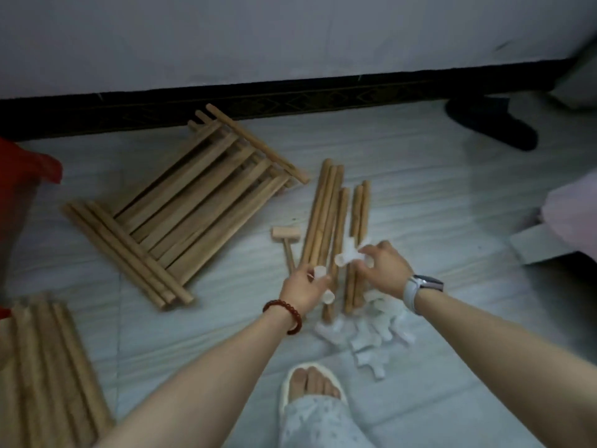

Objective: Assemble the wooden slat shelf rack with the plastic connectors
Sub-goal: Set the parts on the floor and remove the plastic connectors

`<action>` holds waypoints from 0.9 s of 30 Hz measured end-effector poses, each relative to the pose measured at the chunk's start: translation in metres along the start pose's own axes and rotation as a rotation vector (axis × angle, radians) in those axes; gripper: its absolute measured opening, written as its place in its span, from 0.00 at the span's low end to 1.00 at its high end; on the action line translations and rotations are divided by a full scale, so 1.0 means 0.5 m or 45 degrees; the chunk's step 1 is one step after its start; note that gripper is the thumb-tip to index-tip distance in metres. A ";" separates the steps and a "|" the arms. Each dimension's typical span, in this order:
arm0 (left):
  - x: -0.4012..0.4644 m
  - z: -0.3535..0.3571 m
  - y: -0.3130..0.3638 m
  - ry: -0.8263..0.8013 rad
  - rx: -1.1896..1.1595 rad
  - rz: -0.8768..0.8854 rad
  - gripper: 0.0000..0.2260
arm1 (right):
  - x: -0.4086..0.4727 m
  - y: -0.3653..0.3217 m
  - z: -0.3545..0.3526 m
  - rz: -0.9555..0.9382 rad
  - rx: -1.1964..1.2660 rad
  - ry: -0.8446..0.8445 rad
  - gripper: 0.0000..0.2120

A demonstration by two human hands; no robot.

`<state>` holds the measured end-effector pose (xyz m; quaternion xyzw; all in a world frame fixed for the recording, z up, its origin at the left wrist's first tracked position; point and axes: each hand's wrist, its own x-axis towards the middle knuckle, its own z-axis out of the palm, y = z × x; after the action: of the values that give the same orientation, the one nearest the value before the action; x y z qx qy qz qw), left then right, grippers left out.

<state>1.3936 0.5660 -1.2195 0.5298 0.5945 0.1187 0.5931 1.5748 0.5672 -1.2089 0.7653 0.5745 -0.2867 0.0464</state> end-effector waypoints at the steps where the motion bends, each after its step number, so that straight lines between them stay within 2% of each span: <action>1: -0.010 0.037 0.000 -0.031 0.067 0.007 0.10 | -0.019 0.027 0.008 0.024 -0.062 -0.048 0.22; 4: -0.029 0.121 -0.021 -0.123 0.283 0.085 0.14 | -0.055 0.087 0.036 -0.002 -0.285 -0.140 0.23; 7: -0.036 0.165 -0.025 -0.225 0.304 0.140 0.16 | -0.074 0.136 0.046 -0.032 -0.452 -0.157 0.23; 11: -0.033 0.205 -0.021 -0.255 0.337 0.144 0.19 | -0.090 0.177 0.051 0.038 -0.430 -0.281 0.23; 15: -0.034 0.203 -0.015 -0.292 0.530 0.247 0.24 | -0.090 0.179 0.039 0.049 -0.347 -0.221 0.20; 18: -0.027 0.159 -0.013 -0.192 0.567 0.316 0.18 | -0.078 0.149 0.030 -0.034 -0.353 -0.015 0.15; 21: -0.008 0.076 -0.022 -0.083 0.575 0.280 0.13 | -0.057 0.086 0.027 -0.096 -0.349 0.172 0.12; 25: 0.012 -0.075 -0.051 0.085 0.702 0.181 0.13 | -0.013 -0.027 0.030 -0.192 -0.248 0.173 0.12; 27: 0.016 -0.153 -0.077 0.193 0.723 0.063 0.13 | 0.013 -0.088 0.038 -0.262 -0.118 0.046 0.13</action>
<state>1.3132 0.5936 -1.2334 0.6785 0.6335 0.0013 0.3719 1.5289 0.5798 -1.2167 0.7042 0.6635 -0.2491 0.0417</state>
